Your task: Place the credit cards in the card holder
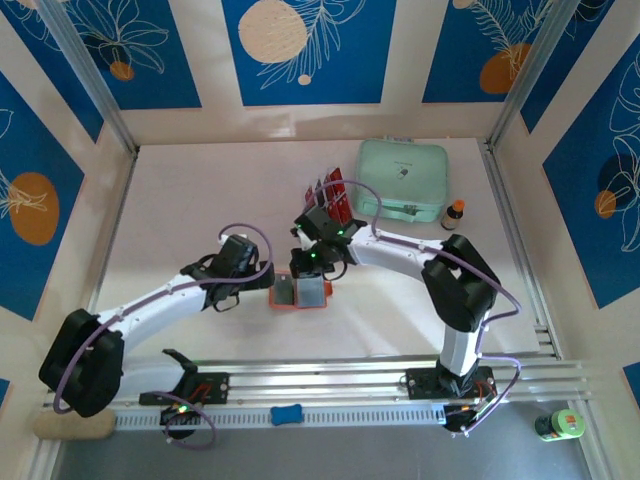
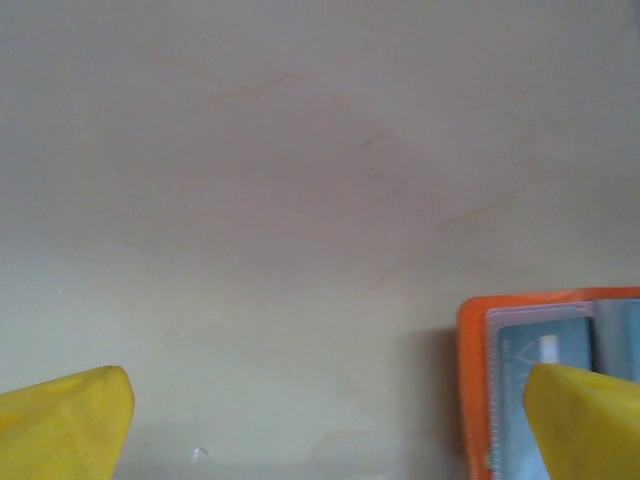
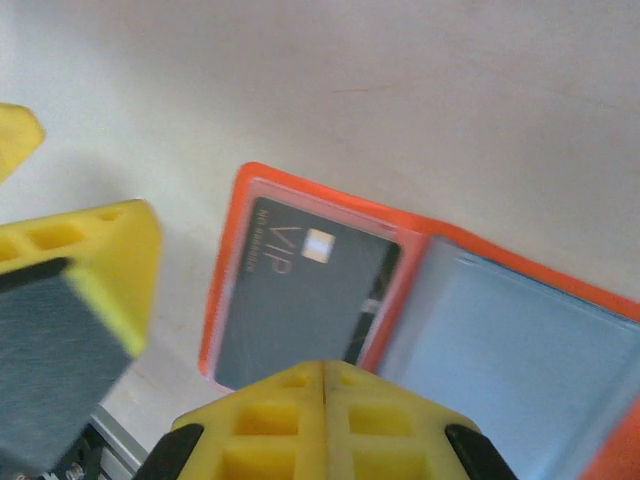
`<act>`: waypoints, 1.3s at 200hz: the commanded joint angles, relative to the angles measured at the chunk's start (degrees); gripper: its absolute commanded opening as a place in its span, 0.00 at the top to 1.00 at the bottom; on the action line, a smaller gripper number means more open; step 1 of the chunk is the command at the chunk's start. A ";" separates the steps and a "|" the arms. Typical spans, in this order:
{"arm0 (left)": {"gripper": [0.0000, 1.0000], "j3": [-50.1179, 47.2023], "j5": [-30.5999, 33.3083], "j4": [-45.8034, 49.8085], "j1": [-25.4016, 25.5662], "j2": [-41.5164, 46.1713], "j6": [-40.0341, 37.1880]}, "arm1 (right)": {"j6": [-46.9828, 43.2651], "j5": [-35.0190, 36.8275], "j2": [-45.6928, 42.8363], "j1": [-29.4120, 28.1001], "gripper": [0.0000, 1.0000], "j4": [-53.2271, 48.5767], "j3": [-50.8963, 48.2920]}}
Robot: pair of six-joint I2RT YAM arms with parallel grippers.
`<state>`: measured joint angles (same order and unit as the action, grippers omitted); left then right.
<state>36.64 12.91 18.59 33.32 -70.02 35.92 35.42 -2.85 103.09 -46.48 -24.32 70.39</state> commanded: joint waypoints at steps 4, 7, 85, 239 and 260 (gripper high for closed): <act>0.00 3.08 -2.60 0.84 0.36 1.86 -0.11 | -0.97 -0.09 -2.31 2.78 0.97 0.29 -4.09; 0.00 3.35 -2.66 0.93 0.59 1.96 0.00 | -1.03 -0.20 -2.53 3.06 0.97 0.38 -4.50; 0.00 8.48 -0.54 -0.69 10.72 -3.60 3.45 | -2.38 -2.16 -2.91 6.75 0.98 2.05 -7.56; 0.00 4.60 -0.62 -6.19 13.03 -12.66 2.19 | -1.46 -5.62 4.02 5.44 0.99 4.49 -6.41; 0.00 4.34 -0.56 -6.36 13.07 -13.51 1.88 | -0.63 -6.35 5.24 4.58 0.99 5.13 -6.14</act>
<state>42.11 12.03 12.78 45.80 -82.28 38.89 33.65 -6.61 106.74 -40.71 -20.05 63.64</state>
